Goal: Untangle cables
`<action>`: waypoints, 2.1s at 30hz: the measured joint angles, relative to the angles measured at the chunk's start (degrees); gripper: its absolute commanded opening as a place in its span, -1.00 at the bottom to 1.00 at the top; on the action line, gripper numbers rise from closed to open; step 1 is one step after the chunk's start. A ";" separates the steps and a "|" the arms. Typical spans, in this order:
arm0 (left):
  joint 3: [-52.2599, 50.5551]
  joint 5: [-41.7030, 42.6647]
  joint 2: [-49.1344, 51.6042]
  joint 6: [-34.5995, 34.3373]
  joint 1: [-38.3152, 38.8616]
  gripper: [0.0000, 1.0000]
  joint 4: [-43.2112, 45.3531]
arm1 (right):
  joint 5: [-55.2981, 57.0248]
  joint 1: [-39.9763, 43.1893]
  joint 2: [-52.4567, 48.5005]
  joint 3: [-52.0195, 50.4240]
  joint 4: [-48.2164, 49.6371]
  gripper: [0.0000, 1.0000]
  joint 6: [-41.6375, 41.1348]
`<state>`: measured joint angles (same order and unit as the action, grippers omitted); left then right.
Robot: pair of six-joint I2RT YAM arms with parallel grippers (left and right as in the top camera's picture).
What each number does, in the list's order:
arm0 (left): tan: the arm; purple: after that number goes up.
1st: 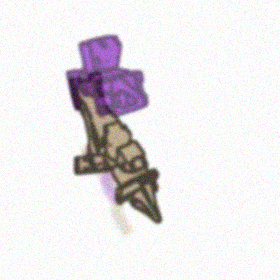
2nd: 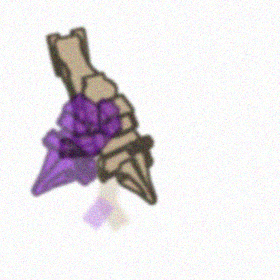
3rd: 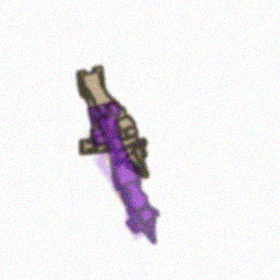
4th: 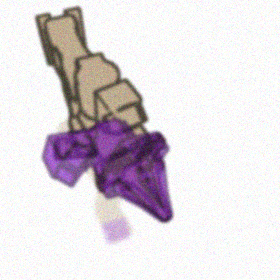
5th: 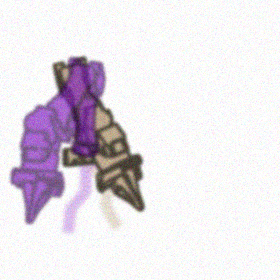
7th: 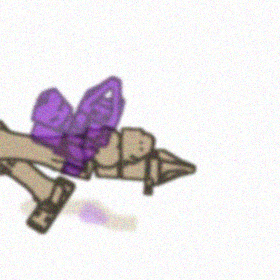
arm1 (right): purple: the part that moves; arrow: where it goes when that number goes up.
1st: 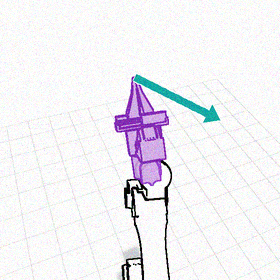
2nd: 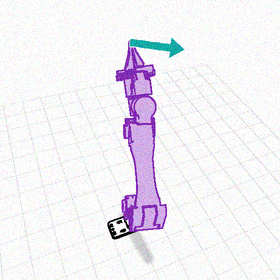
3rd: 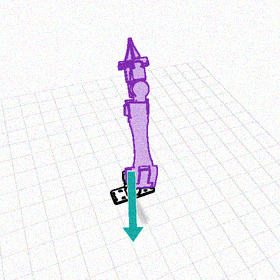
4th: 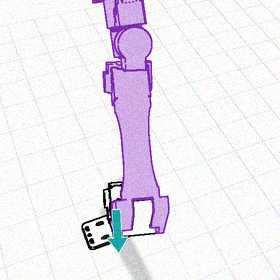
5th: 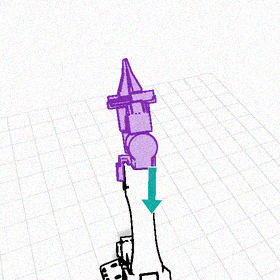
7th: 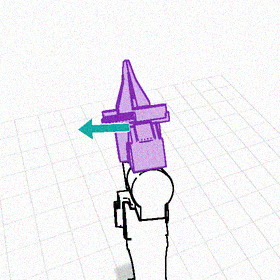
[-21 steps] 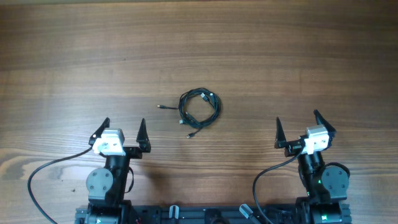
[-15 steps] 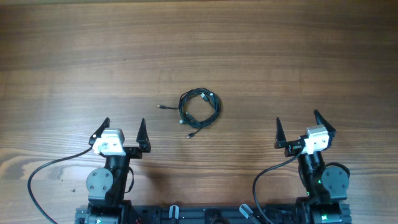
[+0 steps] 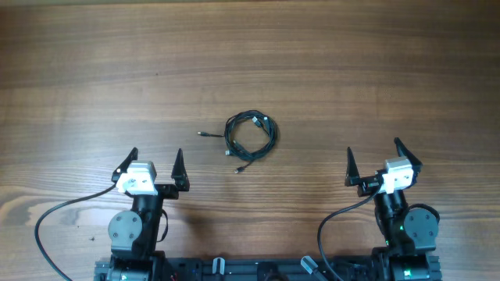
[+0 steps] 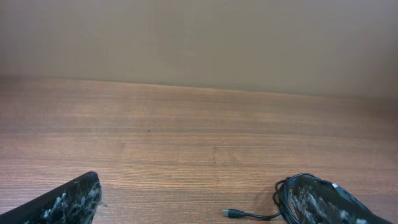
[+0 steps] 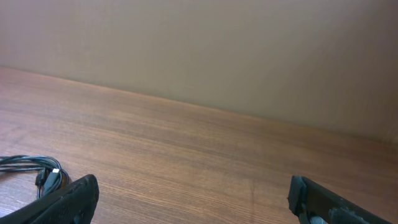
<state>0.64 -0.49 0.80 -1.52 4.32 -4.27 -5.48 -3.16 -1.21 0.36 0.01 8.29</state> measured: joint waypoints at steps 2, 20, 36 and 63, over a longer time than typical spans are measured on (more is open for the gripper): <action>0.00 0.00 -0.02 0.00 0.00 1.00 0.00 | 0.00 0.00 0.00 0.00 0.00 1.00 0.00; -0.02 10.97 0.00 -4.92 0.00 1.00 1.73 | -1.07 0.00 0.00 0.00 0.15 0.99 -20.63; 45.16 28.61 26.60 -24.55 0.00 1.00 -35.78 | -30.38 0.00 -26.58 47.19 -38.69 0.99 -22.56; 97.81 13.35 73.13 -15.02 0.00 1.00 -83.76 | 1.46 -19.50 -83.45 88.98 -77.53 0.99 -12.22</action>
<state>98.45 12.86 73.93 -16.53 4.32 -88.03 -4.01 -22.65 -84.66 89.34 -77.52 -3.92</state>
